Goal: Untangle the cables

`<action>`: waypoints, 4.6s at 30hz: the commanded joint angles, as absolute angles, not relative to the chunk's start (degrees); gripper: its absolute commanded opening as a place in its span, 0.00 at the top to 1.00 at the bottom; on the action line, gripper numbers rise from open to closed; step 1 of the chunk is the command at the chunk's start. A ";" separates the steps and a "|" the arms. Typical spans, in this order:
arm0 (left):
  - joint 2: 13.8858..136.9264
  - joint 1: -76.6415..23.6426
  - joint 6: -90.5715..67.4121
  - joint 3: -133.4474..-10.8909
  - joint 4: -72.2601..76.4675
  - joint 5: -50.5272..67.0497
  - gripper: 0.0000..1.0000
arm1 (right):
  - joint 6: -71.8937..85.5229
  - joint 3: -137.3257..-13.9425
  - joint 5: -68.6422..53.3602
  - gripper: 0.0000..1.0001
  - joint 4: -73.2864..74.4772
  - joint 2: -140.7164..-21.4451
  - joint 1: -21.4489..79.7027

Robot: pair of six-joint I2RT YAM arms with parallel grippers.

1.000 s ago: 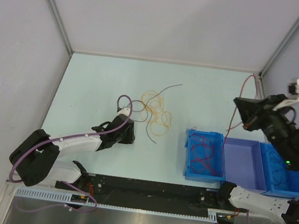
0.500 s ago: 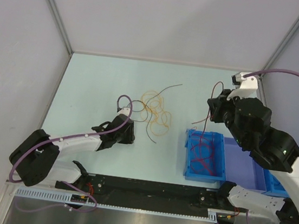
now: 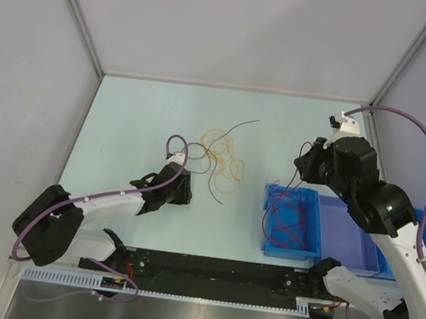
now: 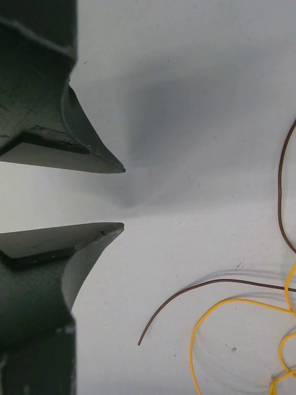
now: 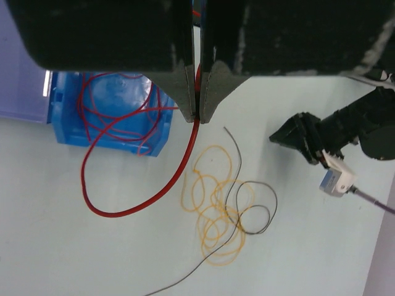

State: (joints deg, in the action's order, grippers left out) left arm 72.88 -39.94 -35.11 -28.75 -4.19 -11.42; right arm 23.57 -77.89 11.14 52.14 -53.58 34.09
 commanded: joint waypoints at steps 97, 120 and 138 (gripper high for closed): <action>80.42 -75.32 -23.82 -64.25 3.52 -3.16 1.00 | 28.73 -67.95 -13.27 1.00 58.89 -52.21 21.01; 84.20 -75.41 -23.29 -67.41 1.76 -6.93 1.00 | 44.47 -48.87 -0.35 1.00 57.39 -49.66 19.42; 97.29 -75.32 -25.49 -83.41 -13.10 -14.77 1.00 | 49.84 -44.82 0.62 0.72 55.46 -40.70 18.63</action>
State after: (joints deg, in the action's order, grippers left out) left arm 95.20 -75.22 -24.58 -79.07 -9.98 -12.71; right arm 48.90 -44.14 0.64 57.47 -43.22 19.14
